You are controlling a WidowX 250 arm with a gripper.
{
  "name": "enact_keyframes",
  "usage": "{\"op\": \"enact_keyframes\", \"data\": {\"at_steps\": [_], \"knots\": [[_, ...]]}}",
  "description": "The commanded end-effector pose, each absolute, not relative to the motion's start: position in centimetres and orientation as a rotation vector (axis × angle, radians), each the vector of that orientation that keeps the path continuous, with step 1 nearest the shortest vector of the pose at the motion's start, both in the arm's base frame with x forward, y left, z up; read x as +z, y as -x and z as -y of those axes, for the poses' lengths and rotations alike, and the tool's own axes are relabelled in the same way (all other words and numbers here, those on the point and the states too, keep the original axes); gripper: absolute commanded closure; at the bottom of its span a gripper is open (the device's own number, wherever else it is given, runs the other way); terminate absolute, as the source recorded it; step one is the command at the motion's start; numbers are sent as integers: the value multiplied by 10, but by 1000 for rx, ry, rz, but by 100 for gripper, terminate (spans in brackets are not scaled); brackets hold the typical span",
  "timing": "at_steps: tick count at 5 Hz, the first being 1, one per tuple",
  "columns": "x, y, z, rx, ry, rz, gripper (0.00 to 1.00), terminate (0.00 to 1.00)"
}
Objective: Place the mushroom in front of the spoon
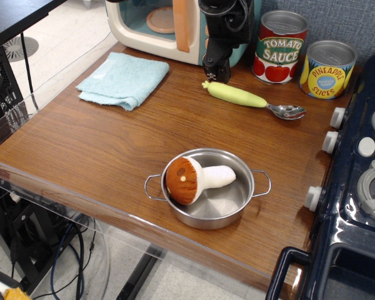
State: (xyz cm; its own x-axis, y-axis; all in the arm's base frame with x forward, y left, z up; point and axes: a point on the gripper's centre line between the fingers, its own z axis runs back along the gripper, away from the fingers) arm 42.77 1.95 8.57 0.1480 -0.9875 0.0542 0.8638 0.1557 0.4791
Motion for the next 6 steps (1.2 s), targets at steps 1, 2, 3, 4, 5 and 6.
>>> {"op": "enact_keyframes", "data": {"at_steps": [1, 2, 3, 4, 5, 6], "knots": [[86, -428, -19, -1376, -374, 398, 0, 0], [106, -418, -19, -1338, -372, 460, 0, 0], [122, -405, -18, -1320, -392, 467, 0, 0], [134, -386, -16, -1298, -388, 478, 0, 0], [136, -358, -17, -1281, -335, 470, 0, 0], [130, -324, -8, -1191, -348, 364, 0, 0]]}}
